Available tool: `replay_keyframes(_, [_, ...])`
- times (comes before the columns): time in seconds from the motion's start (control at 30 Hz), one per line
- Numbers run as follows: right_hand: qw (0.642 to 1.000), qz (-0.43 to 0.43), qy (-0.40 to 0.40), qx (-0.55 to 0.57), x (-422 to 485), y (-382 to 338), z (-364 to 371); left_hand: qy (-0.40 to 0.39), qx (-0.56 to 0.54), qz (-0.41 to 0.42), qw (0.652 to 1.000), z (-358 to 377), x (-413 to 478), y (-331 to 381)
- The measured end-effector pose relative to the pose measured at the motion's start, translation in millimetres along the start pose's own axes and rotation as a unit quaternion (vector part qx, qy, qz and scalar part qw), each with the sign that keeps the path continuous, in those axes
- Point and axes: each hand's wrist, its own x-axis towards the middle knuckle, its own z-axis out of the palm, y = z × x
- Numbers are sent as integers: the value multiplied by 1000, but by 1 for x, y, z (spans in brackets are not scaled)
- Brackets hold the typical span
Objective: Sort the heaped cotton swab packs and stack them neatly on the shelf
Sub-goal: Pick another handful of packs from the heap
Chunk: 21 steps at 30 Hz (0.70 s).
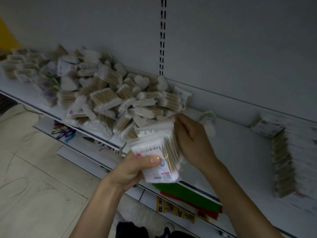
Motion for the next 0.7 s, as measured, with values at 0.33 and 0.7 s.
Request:
replay_keyframes(0.33, [998, -12, -54, -30, 49, -26, 56, 40, -65, 42, 996, -33, -1, 29])
replay_keyframes(0.7, [931, -18, -165, -325, 161, 42, 39, 95, -171, 119, 974, -84, -8, 57])
